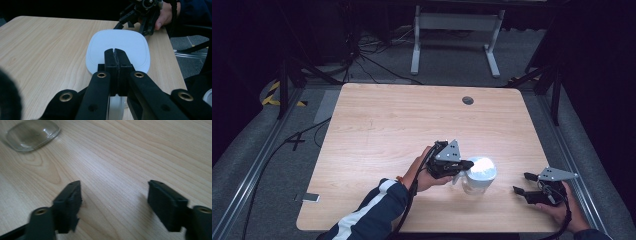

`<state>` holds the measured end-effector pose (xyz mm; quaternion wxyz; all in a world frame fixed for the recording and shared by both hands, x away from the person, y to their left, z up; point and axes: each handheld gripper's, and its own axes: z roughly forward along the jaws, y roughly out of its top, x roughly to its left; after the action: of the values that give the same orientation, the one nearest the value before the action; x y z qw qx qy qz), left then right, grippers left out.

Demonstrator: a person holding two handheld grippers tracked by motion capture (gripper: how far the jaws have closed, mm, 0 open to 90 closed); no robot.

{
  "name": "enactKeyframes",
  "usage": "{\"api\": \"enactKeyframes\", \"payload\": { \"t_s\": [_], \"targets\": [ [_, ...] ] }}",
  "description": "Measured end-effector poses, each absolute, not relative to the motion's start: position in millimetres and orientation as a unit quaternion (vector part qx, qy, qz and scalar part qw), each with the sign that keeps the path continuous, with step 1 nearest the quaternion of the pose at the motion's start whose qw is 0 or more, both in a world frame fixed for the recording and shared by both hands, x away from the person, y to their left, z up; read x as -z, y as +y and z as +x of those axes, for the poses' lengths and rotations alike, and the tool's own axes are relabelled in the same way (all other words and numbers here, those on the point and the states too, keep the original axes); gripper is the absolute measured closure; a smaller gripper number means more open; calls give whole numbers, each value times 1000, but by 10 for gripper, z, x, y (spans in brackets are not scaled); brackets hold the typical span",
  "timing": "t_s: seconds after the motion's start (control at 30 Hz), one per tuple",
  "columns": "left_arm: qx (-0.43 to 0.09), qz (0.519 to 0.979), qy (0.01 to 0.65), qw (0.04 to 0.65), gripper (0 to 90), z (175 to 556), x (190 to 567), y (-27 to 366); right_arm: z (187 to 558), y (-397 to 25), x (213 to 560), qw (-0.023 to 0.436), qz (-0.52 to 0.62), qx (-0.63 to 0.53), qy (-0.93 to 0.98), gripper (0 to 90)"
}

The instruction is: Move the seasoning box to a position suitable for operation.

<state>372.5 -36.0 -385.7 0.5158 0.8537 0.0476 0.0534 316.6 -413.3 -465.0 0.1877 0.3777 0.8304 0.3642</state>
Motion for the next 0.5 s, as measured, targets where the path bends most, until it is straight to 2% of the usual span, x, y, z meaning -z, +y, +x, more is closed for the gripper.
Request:
{"api": "enactKeyframes", "payload": {
  "t_s": [0.07, 0.23, 0.37, 0.5],
  "targets": [
    [-53, 854, 45, 516, 899, 3728, 3859, -348, 3165, -4114, 4617, 195, 376, -357, 832, 459],
    [-51, 853, 53, 517, 899, 3701, 3863, -344, 3138, -3962, 4308, 192, 335, -390, 836, 789],
    [-53, 853, 49, 517, 899, 3702, 3864, -340, 3133, -3753, 4094, 188, 293, -396, 850, 880],
    [-50, 850, 51, 521, 900, 3709, 3872, -336, 3166, -3573, 3928, 191, 270, -402, 853, 885]
  ]
}}
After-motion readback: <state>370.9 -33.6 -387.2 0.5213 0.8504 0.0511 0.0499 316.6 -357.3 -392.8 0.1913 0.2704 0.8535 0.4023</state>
